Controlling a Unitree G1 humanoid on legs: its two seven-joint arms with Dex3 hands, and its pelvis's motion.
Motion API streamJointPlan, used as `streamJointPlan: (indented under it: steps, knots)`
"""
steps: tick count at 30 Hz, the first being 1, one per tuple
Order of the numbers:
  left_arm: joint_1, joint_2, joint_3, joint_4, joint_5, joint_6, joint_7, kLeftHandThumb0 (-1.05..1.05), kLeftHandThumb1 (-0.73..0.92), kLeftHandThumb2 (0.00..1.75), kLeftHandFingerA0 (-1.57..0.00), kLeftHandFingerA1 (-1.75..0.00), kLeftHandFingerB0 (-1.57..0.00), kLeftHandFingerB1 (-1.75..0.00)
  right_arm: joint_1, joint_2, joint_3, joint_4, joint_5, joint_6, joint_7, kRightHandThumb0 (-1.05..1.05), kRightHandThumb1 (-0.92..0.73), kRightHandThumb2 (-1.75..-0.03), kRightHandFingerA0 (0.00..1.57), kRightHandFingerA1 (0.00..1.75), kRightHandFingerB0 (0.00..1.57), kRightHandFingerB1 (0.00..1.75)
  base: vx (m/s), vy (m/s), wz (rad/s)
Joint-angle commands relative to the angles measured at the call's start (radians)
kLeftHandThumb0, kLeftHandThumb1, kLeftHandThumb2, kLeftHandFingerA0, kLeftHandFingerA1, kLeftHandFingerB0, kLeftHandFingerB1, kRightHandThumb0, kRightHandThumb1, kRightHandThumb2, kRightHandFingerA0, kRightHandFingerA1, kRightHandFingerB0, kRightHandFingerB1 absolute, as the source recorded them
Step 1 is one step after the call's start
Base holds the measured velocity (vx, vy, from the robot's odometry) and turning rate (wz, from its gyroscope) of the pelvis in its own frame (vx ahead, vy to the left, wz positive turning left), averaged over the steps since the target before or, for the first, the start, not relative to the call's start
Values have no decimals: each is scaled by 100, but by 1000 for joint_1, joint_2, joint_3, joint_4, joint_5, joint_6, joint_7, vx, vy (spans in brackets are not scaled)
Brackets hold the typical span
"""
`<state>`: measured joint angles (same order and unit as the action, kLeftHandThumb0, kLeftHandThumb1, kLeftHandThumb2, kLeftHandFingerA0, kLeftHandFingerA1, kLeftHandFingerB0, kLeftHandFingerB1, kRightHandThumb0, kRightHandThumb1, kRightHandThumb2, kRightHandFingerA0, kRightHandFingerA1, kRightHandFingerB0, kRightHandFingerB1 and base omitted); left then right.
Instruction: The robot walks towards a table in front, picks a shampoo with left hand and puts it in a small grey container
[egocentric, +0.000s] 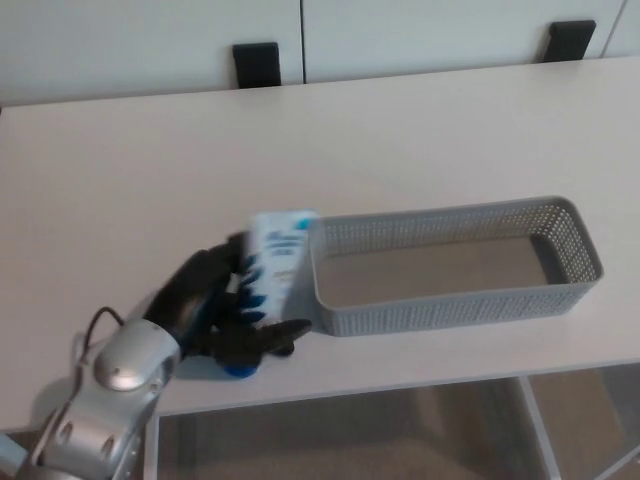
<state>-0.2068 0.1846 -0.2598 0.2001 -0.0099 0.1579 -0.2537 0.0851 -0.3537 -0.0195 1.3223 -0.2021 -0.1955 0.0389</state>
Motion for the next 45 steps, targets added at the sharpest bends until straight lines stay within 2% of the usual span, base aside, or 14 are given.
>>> streamJointPlan:
  steps: [1,4,7,10,11,18,22,26,30,37,38,41,42,45]
  knots:
    - [14,24,-29,33,59,-44,-27,-12,67,84,-105,-146,-77,-84,3,-13,-12,-8,19,3,13,-30,-72,-61,60,43,49,38,0,0,0]
    - [26,22,-13,41,51,-67,-16,-18,70,86,-99,-144,-65,-100,8,-14,-11,-6,17,-3,12,-32,-72,-61,60,43,50,38,0,0,0]
    - [31,19,3,45,47,-82,-17,-19,69,88,-97,-148,-64,-105,6,-14,-8,-2,14,3,8,-31,-71,-61,61,43,50,38,0,0,0]
    - [31,17,6,47,49,-87,-19,-19,69,88,-97,-148,-64,-105,5,-14,-7,-2,15,3,7,-31,-71,-61,61,43,50,38,0,0,0]
    - [30,21,22,-1,48,-62,-6,-20,73,77,-95,-146,-65,-101,3,-14,-6,-4,16,5,13,-31,-72,-61,60,43,49,38,0,0,0]
    - [39,38,57,-97,53,-68,-9,-19,76,76,-100,-137,-70,-93,2,-18,-14,-5,27,7,28,-31,-72,-61,59,43,48,38,0,0,0]
    - [35,63,101,-216,33,-14,-28,-17,78,68,-99,-138,-70,-95,5,-25,-6,-10,19,3,35,-30,-73,-61,59,43,48,38,0,0,0]
    - [-62,52,123,-370,38,100,-15,-12,80,64,-105,-122,-77,-87,-3,-28,-12,1,23,13,36,-30,-72,-61,59,43,49,38,0,0,0]
    - [-186,-13,89,-430,48,176,8,-3,82,65,-102,-130,-79,-89,-4,-27,-4,-4,15,11,29,-30,-72,-61,60,44,49,38,0,0,0]
    - [-431,-121,-90,-258,182,198,20,-19,77,63,-98,-117,-84,-88,0,-22,-20,-7,32,11,39,-30,-73,-61,58,43,48,38,0,0,0]
    - [-507,-139,-164,-181,242,231,4,-23,79,64,-100,-130,-80,-95,-6,-21,-18,-5,30,15,39,-30,-72,-61,60,43,49,38,0,0,0]
    - [-608,-192,-240,-67,261,301,-18,-18,78,63,-111,-114,-82,-79,-9,-21,-16,-5,26,17,38,-32,-72,-61,61,44,50,39,0,0,0]
    - [-641,-214,-272,-17,270,311,-26,-19,77,62,-113,-99,-78,-93,-11,-19,-17,-3,25,19,37,-31,-71,-61,61,44,51,39,0,0,0]
    - [-688,-252,-328,81,288,302,-30,-17,75,62,-105,-93,-85,-76,-15,-17,-14,0,22,24,37,-31,-71,-61,61,44,51,39,0,0,0]
